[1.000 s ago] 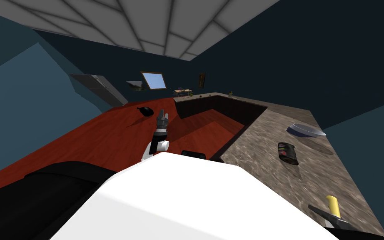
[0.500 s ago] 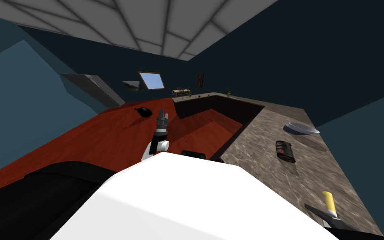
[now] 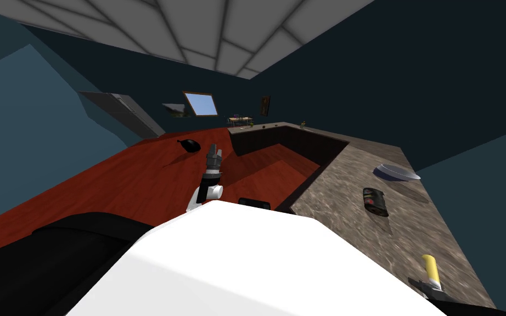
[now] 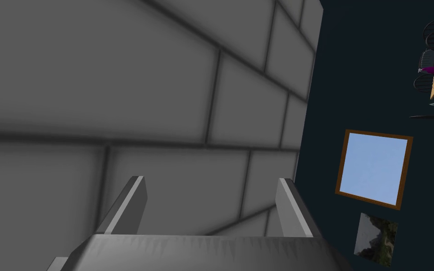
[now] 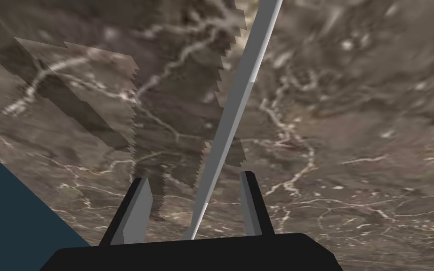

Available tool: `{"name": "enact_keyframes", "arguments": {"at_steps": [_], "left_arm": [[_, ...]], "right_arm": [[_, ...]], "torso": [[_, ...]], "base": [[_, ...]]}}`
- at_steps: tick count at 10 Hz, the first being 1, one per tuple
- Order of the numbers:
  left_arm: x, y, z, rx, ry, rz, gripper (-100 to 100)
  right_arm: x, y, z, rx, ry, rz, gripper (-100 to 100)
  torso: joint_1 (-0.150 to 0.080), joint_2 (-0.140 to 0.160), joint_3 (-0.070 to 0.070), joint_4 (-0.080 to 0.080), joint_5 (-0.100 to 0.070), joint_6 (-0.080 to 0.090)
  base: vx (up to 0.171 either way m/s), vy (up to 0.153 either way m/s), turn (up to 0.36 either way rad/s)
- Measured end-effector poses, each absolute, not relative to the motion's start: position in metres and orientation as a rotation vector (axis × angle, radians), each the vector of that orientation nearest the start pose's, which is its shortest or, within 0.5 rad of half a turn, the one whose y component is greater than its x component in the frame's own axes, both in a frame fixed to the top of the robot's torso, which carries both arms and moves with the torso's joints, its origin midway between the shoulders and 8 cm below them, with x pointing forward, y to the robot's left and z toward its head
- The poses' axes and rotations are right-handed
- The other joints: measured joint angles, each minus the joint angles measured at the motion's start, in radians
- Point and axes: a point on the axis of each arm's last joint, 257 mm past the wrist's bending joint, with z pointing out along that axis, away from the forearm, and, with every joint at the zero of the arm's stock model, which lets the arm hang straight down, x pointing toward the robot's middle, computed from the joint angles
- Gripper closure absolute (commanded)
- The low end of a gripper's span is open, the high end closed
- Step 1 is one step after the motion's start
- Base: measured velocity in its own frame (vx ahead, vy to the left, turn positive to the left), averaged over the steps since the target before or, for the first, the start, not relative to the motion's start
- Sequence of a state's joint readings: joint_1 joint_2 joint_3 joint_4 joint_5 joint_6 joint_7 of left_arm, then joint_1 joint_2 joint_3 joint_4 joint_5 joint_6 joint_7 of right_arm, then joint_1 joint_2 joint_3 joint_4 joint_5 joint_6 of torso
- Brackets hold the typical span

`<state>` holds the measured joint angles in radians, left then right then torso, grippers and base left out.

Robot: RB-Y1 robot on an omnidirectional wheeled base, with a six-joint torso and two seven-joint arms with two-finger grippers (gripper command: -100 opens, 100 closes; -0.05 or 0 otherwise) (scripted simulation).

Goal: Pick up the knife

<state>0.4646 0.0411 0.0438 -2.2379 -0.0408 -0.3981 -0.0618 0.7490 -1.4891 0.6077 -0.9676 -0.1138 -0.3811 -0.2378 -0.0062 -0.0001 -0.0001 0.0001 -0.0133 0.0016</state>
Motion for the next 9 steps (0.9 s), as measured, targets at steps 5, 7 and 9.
{"name": "enact_keyframes", "arguments": {"at_steps": [5, 7, 9], "left_arm": [[0.370, 0.289, -0.002, -0.662, 0.755, -1.158, 0], [0.370, 0.289, -0.002, -0.662, 0.755, -1.158, 0], [0.370, 0.289, -0.002, -0.662, 0.755, -1.158, 0]], "right_arm": [[-0.015, -0.751, -0.363, 0.905, 2.654, -0.335, 100], [-0.011, -0.754, -0.355, 0.893, 2.663, -0.328, 100], [-0.006, -0.755, -0.349, 0.891, 2.665, -0.324, 0]], "torso": [[-0.001, 0.000, -0.001, -0.001, 0.000, -0.001], [0.000, -0.002, -0.001, -0.001, 0.000, -0.001], [0.000, -0.001, -0.001, -0.001, 0.000, -0.001]], "base": [[0.003, 0.001, -0.010], [0.014, 0.010, -0.052], [0.000, 0.000, 0.000]]}}
